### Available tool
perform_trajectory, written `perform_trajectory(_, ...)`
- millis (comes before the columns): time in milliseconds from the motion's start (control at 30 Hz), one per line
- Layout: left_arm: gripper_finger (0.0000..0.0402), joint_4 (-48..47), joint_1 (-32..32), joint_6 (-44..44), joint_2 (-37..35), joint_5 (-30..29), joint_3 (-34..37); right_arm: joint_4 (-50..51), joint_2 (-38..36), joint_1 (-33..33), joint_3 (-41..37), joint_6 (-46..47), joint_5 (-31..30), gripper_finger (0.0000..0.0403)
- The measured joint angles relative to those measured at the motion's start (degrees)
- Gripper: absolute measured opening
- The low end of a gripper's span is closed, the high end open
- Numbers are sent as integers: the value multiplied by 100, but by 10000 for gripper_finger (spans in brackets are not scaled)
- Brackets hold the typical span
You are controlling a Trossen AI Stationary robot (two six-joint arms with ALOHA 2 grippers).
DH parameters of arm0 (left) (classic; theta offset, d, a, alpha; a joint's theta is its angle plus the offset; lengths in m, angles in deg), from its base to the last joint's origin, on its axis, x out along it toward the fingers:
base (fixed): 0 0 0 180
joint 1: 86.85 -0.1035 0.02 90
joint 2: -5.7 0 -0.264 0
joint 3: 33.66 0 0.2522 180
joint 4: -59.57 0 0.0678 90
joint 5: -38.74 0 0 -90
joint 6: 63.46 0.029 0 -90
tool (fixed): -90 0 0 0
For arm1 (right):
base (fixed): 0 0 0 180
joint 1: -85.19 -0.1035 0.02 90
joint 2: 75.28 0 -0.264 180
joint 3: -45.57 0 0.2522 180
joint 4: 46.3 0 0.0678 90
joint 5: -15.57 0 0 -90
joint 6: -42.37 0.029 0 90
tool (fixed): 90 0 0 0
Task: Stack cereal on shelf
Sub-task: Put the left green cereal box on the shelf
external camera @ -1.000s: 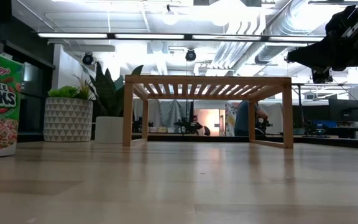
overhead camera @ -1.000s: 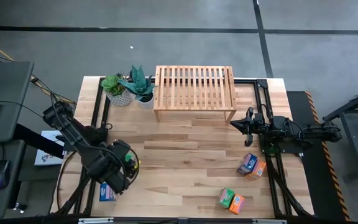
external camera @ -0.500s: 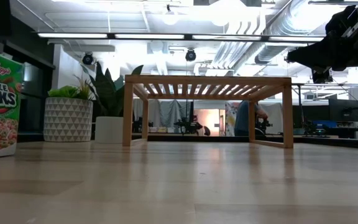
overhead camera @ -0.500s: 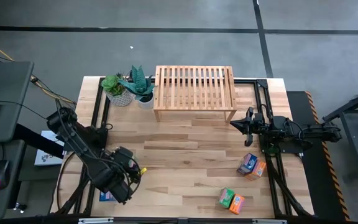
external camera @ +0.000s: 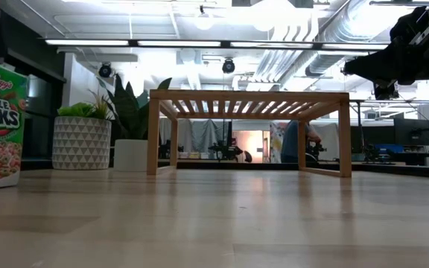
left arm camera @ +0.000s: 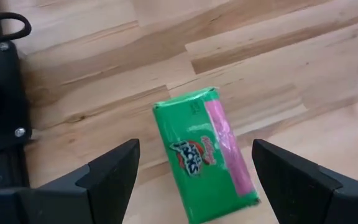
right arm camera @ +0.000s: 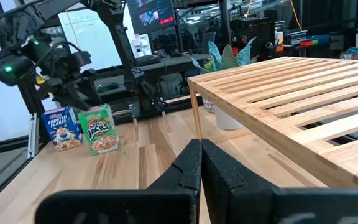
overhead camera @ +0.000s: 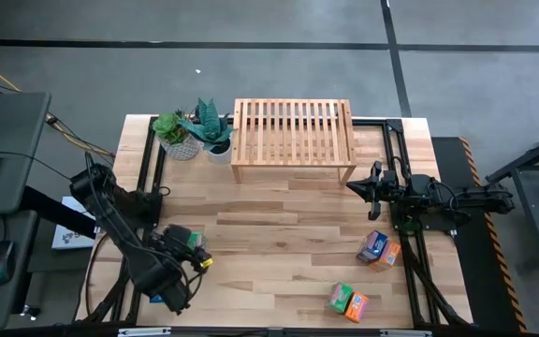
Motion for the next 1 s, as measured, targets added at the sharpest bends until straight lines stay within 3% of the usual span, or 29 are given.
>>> perform_trajectory(767, 300, 220, 33, -249, 554, -201, 114, 1, 0, -1, 1, 0, 0, 0)
perform_trajectory(1000, 300, 376, 39, 34, 649, -290, 114, 1, 0, 0, 0, -2, 0, 0)
